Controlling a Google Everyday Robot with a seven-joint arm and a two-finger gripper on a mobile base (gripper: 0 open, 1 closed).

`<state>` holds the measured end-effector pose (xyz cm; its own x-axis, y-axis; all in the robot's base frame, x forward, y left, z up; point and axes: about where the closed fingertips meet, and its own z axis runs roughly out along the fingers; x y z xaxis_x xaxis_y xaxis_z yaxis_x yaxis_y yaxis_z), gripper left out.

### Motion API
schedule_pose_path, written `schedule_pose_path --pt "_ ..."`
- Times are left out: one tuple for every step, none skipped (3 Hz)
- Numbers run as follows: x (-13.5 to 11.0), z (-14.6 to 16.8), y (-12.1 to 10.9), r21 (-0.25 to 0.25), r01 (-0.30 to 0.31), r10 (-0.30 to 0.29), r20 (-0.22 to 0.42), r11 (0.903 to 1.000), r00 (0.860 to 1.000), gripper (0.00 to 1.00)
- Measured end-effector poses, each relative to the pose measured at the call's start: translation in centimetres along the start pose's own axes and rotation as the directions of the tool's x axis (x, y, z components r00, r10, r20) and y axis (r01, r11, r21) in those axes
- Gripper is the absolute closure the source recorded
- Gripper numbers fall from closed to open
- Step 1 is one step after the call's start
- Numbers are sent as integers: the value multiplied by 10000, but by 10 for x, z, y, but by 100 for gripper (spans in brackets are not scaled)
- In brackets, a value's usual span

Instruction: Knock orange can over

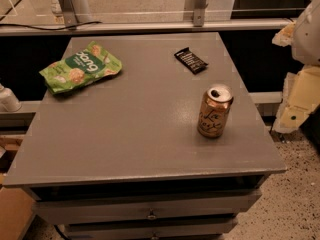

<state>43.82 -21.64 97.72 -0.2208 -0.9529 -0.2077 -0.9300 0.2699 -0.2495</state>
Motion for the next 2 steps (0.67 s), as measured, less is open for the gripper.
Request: schedule_pose_path --pt "0 0 0 2 0 0 1 10000 10000 0" --pt "-5 5 -3 206 95 -108 616 9997 9980 0"
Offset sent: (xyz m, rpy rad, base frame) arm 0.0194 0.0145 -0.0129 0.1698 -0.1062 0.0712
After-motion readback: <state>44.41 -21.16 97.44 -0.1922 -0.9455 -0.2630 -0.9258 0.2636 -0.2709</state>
